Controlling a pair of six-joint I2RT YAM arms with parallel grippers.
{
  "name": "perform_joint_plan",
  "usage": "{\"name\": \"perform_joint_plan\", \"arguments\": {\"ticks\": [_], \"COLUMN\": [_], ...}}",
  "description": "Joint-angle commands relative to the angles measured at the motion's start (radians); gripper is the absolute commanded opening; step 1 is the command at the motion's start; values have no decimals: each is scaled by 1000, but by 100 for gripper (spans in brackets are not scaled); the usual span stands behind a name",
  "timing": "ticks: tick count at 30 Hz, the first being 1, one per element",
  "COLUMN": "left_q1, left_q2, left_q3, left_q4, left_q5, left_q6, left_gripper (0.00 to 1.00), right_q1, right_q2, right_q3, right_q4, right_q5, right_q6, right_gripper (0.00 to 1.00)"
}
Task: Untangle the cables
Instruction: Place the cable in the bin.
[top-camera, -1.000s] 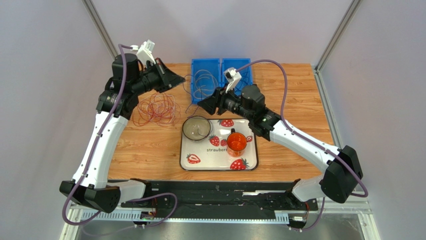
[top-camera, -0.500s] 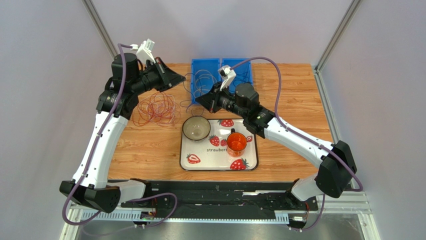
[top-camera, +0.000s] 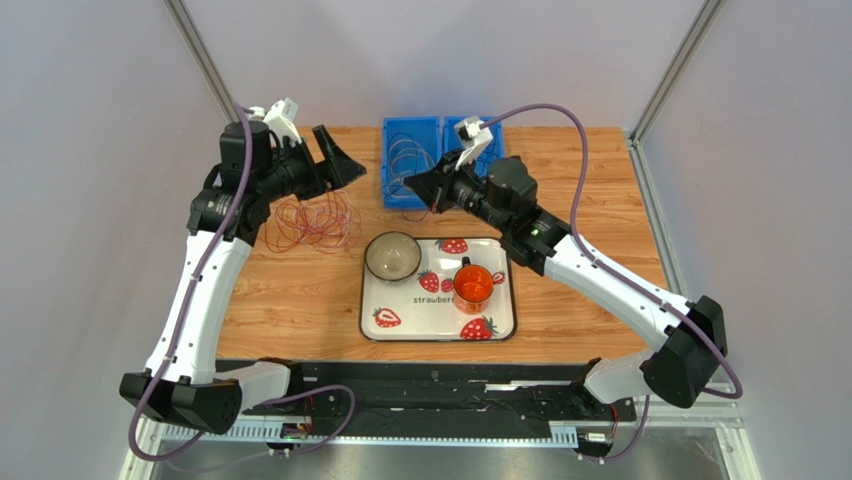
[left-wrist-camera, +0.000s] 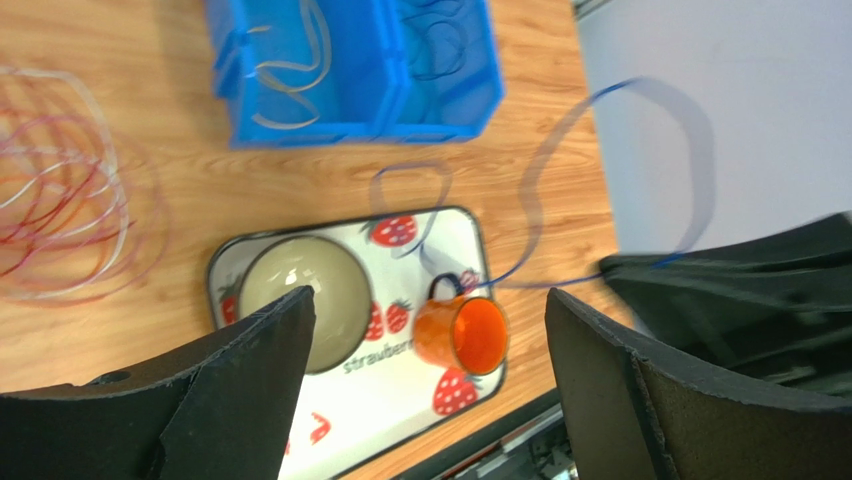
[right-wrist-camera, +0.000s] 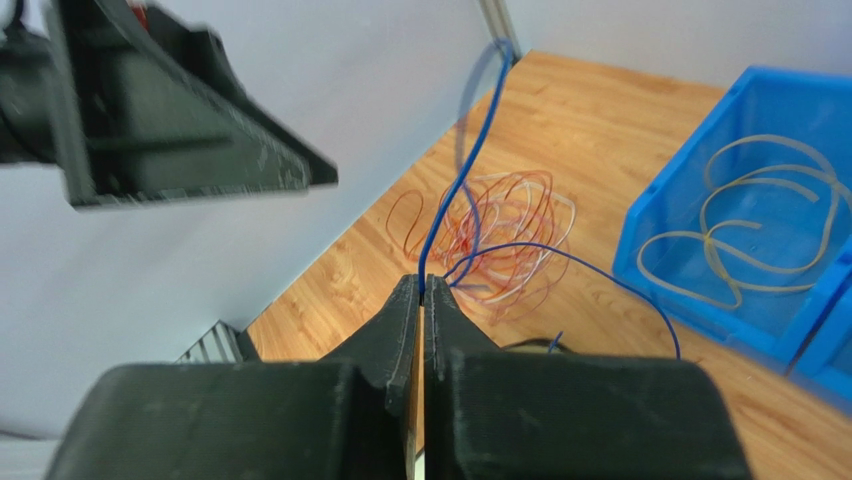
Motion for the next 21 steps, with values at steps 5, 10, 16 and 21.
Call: {"name": "perform_joint_plan", "arguments": {"ticks": [5,10,16,21], "left_q1": [35,35,33,33], "left_q2": [-168,-277,-421,-492], "left_q3": [-97,-197,-361,-478], "left_q4": [-200,-309,-271,-223], "left_q5": [-114,-240,-275,-293], "left_q6": [166,247,282,246], "left_gripper": [94,94,94,93], "right_q1": [-82,-156,-239,-291], "right_q2": [-21,32,105,188], "right_q3": [164,236,308,375], "right_q4": [-78,-108,-155,-174], "right_q5": [62,58,46,61], "right_q6": [-69,-73,-81,-93], "right_gripper": [0,0,0,0]}}
